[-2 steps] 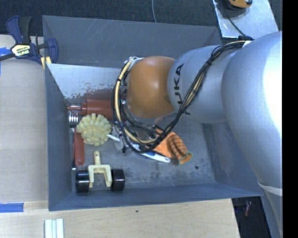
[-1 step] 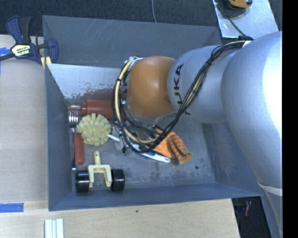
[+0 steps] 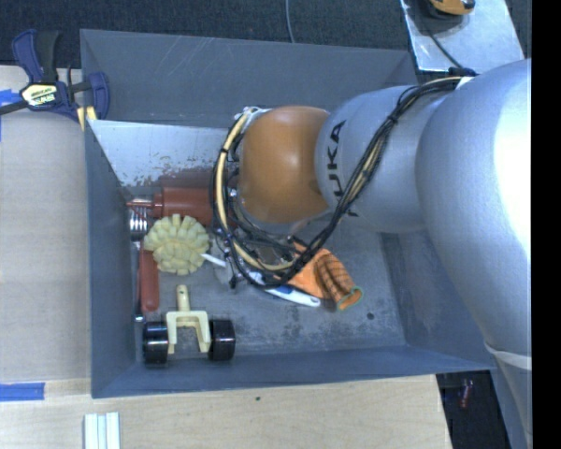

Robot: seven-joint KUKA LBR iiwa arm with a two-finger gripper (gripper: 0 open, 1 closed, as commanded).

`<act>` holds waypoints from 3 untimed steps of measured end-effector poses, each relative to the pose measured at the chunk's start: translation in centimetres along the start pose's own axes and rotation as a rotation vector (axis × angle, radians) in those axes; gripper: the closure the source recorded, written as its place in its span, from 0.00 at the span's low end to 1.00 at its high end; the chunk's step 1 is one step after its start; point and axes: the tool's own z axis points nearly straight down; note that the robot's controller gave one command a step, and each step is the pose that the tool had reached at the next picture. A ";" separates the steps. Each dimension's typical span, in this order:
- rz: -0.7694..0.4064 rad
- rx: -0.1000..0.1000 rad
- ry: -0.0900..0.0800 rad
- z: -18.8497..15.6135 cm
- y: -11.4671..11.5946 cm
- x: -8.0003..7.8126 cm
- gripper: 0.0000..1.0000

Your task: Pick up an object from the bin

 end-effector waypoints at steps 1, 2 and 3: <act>0.000 0.000 0.000 0.0 0.0 0.0 1.00; 0.000 0.000 0.000 0.0 0.0 0.0 1.00; 0.000 0.000 0.000 0.0 0.0 0.0 1.00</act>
Offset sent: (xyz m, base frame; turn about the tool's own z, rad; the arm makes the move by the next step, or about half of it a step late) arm 0.0000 0.0000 0.0000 0.0000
